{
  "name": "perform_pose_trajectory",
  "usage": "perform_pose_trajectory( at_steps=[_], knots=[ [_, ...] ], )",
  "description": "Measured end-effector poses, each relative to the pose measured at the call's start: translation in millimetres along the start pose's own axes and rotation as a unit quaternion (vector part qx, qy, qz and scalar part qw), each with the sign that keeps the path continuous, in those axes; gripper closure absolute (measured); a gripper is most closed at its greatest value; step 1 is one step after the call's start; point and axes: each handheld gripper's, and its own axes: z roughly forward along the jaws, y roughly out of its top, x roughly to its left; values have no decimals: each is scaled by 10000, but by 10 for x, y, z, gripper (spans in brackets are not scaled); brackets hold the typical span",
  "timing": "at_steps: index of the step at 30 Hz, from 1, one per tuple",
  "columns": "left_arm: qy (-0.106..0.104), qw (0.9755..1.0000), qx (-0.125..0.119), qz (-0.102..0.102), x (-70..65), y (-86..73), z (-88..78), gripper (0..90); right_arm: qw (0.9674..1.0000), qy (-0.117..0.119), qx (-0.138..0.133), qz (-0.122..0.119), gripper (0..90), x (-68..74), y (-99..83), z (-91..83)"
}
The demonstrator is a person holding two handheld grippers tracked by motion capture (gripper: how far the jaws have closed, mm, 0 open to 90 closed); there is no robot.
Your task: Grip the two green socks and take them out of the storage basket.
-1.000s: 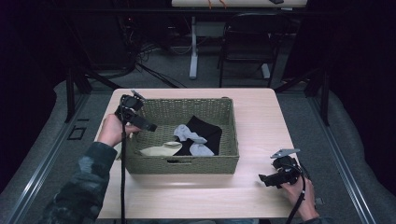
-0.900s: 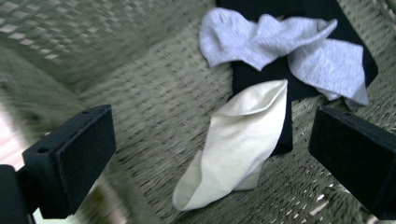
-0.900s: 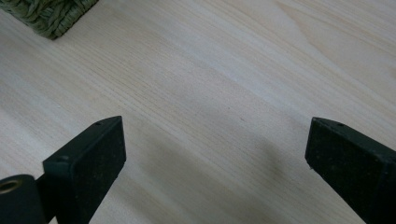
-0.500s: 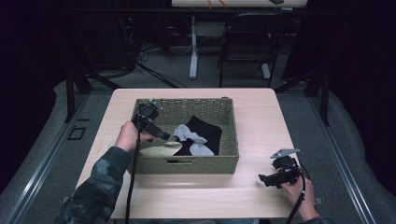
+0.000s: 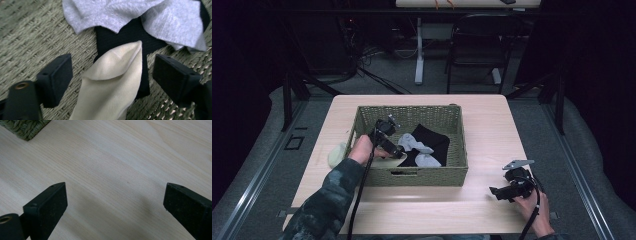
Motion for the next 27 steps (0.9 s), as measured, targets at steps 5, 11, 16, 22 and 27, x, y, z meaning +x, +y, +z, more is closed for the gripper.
perform_pose_trajectory(
  at_steps=[5, 11, 16, 22, 27],
  knots=[
    [120, 9995, 275, 99, -20, 36, 85, 399, 10000, 10, -13, 41, 45, 4, -5, -6],
    [311, 9989, 330, 120, -30, 41, 95, 820, 10000, -15, -30, -17, 46, 7, 1, -8],
    [272, 9995, 130, 102, 3, -1, -85, 850, 10000, -47, -44, 15, 47, 6, -4, -16],
    [251, 9993, -252, 88, 47, -62, -456, 848, 10000, -22, -32, -15, 48, 9, 2, -8],
    [280, 9979, -577, 25, 86, -114, -766, 848, 10000, -10, -36, -3, 48, 12, 2, -8]
  ],
)
